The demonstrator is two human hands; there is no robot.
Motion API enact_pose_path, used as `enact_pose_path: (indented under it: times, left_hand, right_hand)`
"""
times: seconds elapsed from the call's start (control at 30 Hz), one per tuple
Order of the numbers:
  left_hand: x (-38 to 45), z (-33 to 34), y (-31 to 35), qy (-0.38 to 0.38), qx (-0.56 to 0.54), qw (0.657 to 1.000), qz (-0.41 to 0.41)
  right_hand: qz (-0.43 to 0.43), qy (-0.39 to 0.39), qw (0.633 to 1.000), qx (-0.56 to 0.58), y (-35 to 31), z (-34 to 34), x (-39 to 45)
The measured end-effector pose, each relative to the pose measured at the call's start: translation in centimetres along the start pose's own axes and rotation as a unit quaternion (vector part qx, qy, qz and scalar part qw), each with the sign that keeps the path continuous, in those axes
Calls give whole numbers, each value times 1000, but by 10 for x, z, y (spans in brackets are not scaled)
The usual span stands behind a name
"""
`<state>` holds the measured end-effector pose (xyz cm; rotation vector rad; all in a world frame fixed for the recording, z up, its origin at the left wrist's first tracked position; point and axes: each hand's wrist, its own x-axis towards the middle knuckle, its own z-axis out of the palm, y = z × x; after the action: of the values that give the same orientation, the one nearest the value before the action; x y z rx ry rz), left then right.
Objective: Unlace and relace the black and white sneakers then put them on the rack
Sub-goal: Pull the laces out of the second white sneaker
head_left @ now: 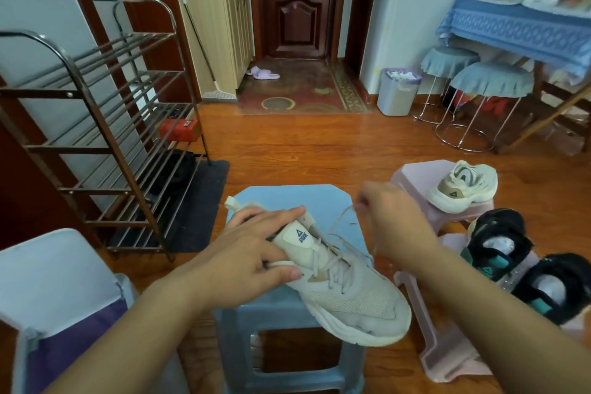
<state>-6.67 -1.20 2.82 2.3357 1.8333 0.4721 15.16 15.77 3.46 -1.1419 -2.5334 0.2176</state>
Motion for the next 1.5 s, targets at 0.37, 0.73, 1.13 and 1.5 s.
enact_pose_path:
  times: [0.37, 0.73, 1.13, 1.5]
  left_hand:
    - [3, 3, 3, -36, 125, 990, 52]
    - [9, 6, 15, -75, 109, 990, -50]
    - [12, 8, 20, -71, 124, 987, -68]
    - [11, 7, 19, -75, 123, 987, -71]
  right_hand:
    - [134, -153, 976, 80, -82, 4, -48]
    - [-27, -356, 910, 211, -48, -33, -47]
    - [127, -254, 922, 262, -75, -25, -28]
    - [102, -212, 949, 209, -57, -13, -17]
